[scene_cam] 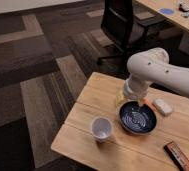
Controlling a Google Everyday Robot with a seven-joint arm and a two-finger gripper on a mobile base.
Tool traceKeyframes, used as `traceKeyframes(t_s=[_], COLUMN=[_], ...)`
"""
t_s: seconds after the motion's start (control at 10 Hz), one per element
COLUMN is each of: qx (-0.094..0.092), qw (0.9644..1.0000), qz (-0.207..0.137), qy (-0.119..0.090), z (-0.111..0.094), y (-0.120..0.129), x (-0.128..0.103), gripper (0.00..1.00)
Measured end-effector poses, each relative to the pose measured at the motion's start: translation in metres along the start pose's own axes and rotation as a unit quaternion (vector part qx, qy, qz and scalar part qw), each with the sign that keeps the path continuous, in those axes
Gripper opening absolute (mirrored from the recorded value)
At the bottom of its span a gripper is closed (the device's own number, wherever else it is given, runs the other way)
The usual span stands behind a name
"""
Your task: Place the eraser on the white sponge
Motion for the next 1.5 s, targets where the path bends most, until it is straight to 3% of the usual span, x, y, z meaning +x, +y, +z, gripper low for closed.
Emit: traceKeyframes(t_s=[0.2,0.3,0.5,0.6,0.7,0.8,0.9,1.0,1.3,1.4,1.5], qx=[0.008,0.014,0.015,0.019,0.039,0.062,0.075,0.080,0.080,0.076,0.061], qw=[1.0000,0.9998,0.9988,0.9949,0.9822,0.9649,0.9520,0.9462,0.9451,0.9484,0.9589], qz=[0.004,0.009,-0.045,-0.098,-0.184,-0.255,-0.296,-0.313,-0.316,-0.307,-0.276], qy=[-0.003,-0.008,-0.014,-0.010,0.003,0.014,0.021,0.023,0.022,0.022,0.026], z=[0.002,0.005,0.007,0.009,0.007,0.002,-0.002,-0.002,-0.002,0.003,0.020], y=[-0.011,-0.032,-0.063,-0.077,-0.104,-0.132,-0.148,-0.153,-0.152,-0.158,-0.180], x=[0.000,0.000,0.011,0.025,0.050,0.073,0.086,0.090,0.089,0.091,0.100], gripper=[0.65,0.65,0.65,0.65,0.65,0.65,0.65,0.65,0.65,0.65,0.65])
